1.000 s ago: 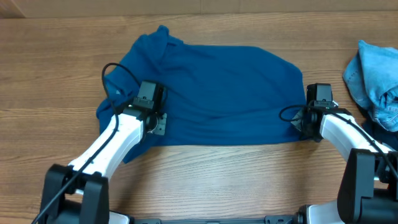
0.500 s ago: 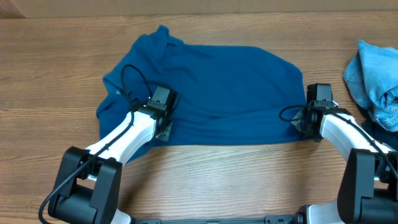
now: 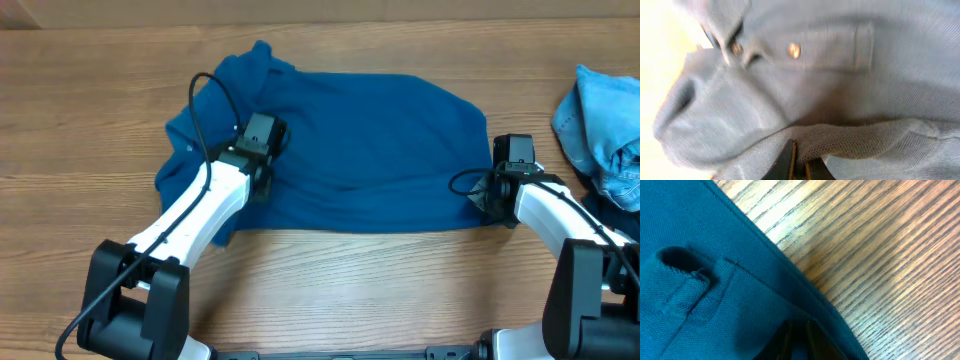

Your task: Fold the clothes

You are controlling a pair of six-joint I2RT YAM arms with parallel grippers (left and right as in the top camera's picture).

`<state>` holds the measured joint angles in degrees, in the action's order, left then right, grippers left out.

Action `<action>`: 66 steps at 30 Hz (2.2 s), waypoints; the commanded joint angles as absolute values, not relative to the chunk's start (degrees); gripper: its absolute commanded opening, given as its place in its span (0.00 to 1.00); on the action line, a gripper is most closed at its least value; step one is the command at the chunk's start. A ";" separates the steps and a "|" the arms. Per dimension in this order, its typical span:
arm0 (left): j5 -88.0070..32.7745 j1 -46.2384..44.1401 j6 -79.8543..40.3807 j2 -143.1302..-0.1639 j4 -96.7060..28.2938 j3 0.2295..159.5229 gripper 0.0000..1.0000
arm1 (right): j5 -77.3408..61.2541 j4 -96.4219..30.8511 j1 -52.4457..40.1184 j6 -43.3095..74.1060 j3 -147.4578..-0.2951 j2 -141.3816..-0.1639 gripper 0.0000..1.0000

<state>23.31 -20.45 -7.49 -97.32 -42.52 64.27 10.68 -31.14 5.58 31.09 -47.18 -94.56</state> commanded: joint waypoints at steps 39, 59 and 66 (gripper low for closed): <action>25.32 -25.32 -22.94 -97.76 -46.65 50.61 0.60 | 10.22 -32.23 6.20 31.33 -45.50 -96.18 0.25; 29.43 -24.99 -24.82 -97.69 -47.42 49.56 0.04 | 10.22 -32.34 6.20 31.33 -45.50 -96.18 0.25; 33.78 -24.91 -24.69 -96.66 -53.60 57.56 0.04 | 10.24 -32.88 6.20 31.33 -45.50 -96.18 0.25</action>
